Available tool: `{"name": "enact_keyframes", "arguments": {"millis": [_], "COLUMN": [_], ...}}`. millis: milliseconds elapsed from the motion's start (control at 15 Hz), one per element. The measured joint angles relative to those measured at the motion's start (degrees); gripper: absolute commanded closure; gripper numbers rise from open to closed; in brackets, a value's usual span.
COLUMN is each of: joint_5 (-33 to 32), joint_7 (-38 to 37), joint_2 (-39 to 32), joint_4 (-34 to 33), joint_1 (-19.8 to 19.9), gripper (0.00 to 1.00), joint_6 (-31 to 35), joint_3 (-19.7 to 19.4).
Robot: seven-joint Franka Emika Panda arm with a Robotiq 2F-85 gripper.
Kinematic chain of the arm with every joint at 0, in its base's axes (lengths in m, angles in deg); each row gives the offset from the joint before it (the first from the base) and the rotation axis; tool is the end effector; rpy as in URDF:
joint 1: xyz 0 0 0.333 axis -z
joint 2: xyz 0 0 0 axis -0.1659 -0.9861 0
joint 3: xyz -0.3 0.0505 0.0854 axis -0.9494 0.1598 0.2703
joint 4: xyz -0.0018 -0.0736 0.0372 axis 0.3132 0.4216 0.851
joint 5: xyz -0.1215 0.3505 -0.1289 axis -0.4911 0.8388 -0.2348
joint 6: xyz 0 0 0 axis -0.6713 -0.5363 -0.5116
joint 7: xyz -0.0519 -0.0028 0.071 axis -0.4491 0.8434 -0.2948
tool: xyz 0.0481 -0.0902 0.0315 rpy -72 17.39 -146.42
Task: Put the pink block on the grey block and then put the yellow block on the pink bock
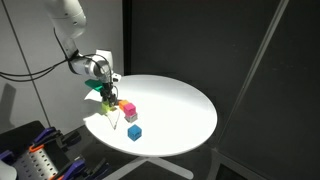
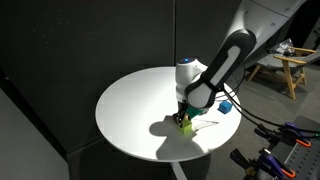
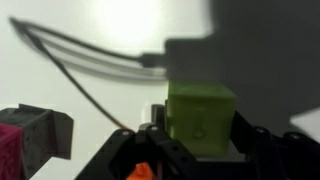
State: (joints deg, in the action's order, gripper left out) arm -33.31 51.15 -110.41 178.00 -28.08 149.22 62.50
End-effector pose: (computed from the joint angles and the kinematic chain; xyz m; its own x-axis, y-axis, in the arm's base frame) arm 0.5319 0.1848 0.1087 0.9984 -0.0403 -0.0404 -0.0385 -0.9983 0.0445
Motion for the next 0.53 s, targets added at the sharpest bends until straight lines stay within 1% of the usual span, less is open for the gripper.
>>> {"name": "enact_keyframes", "arguments": {"millis": [200, 533], "joint_5": [0.00, 0.00], "joint_7": [0.00, 0.00], "joint_2": [0.04, 0.67], "joint_4": [-0.26, -0.90], "joint_1": [-0.06, -0.67], "gripper": [0.72, 0.75], "joint_6": [-0.14, -3.21], "joint_3": [-0.01, 0.00]}}
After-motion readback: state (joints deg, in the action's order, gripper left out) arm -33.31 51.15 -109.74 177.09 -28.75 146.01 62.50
